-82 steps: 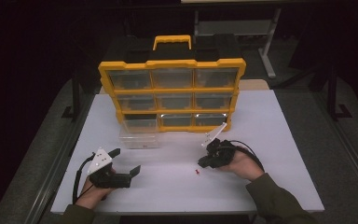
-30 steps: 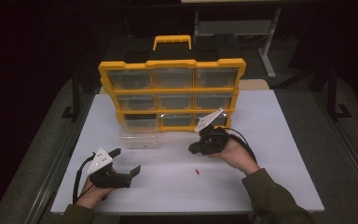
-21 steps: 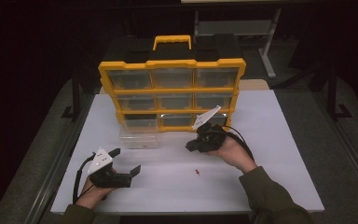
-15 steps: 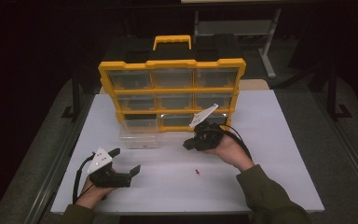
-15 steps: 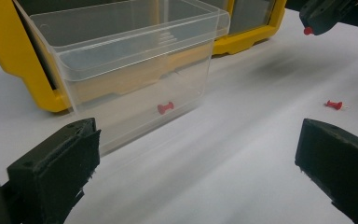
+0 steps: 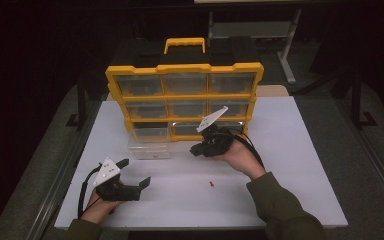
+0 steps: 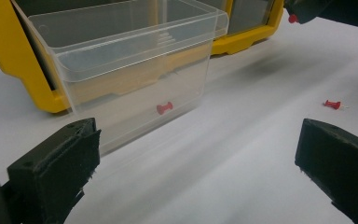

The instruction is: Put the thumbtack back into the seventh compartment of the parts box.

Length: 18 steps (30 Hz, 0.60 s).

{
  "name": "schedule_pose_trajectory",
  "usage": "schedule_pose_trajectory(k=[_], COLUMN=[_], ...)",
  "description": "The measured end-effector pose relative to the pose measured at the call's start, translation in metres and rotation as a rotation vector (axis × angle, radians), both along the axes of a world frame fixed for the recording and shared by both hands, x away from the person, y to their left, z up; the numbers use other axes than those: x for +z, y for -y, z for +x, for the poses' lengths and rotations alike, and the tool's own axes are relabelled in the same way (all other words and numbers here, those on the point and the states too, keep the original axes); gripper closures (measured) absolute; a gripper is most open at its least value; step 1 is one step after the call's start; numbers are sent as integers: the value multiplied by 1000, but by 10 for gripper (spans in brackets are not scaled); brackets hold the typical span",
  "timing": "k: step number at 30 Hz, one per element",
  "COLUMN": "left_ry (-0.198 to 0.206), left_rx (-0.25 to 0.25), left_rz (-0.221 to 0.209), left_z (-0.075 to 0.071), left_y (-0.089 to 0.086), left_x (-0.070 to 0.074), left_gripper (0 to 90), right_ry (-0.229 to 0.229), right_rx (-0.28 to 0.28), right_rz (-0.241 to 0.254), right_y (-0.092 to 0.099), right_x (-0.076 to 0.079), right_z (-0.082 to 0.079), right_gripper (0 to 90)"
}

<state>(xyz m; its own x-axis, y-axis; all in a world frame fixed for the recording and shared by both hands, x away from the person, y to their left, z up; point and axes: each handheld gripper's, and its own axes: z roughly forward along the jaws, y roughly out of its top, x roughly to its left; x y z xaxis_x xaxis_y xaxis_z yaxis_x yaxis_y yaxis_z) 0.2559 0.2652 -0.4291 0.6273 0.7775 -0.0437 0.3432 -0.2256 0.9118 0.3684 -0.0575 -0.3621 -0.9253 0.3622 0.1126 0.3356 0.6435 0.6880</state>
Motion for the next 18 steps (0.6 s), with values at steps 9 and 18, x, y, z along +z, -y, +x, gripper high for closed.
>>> schedule_pose_trajectory(k=[9,18], left_ry=[-2,4], left_rx=[4,0], left_rz=[-6,-3], left_z=[0,0], left_y=[0,0], left_x=[0,0], left_gripper=[0,0], right_ry=[-3,-7], right_rx=[-1,-3], right_rz=[4,6], right_y=[-10,-19], right_x=[2,5], right_z=[4,8], right_gripper=[824,824])
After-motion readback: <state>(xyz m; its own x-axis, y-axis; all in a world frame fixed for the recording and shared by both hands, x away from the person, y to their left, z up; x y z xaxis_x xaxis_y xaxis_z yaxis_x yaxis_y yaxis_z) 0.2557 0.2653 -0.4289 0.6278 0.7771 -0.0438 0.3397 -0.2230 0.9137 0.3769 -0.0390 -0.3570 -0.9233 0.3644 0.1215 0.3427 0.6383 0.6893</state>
